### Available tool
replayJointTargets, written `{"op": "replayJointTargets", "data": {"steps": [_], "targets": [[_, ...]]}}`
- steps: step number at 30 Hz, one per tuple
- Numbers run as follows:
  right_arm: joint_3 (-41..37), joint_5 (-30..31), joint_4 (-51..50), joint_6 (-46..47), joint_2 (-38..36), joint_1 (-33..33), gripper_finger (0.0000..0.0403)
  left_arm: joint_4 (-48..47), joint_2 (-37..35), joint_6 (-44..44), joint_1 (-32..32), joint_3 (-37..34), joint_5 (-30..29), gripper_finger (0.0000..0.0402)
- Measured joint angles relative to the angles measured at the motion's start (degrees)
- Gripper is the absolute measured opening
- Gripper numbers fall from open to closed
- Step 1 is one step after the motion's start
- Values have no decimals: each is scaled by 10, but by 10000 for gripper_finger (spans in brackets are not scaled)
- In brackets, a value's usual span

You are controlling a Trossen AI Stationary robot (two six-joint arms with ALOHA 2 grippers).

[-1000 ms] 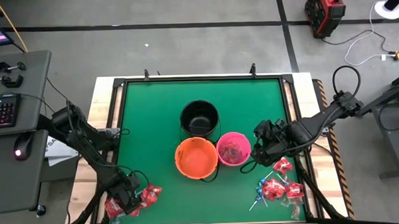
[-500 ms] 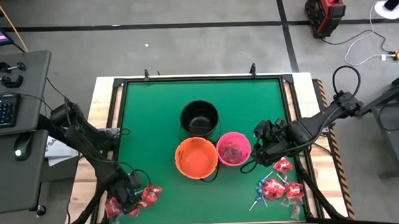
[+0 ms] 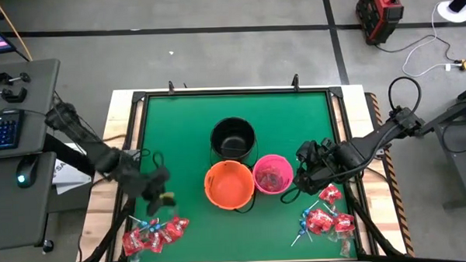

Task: Sort candy by brand, put in halloween buckets
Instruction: Put the blue gummy into the pink bucket

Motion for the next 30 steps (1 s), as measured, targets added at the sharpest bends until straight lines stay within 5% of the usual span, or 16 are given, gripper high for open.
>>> {"op": "replayJointTargets", "data": {"steps": [6, 13, 22, 30], "targets": [[0, 11, 4, 3, 0, -6, 248, 129, 51, 186, 142, 0, -4, 0], [0, 27, 4, 11, 0, -26, 248, 416, 199, 366, 250, 0, 44, 0], [0, 34, 43, 10, 0, -61, 248, 765, 394, 447, 327, 1, 63, 0], [0, 50, 62, 10, 0, -84, 248, 797, 513, 518, 358, 86, 68, 0]]}}
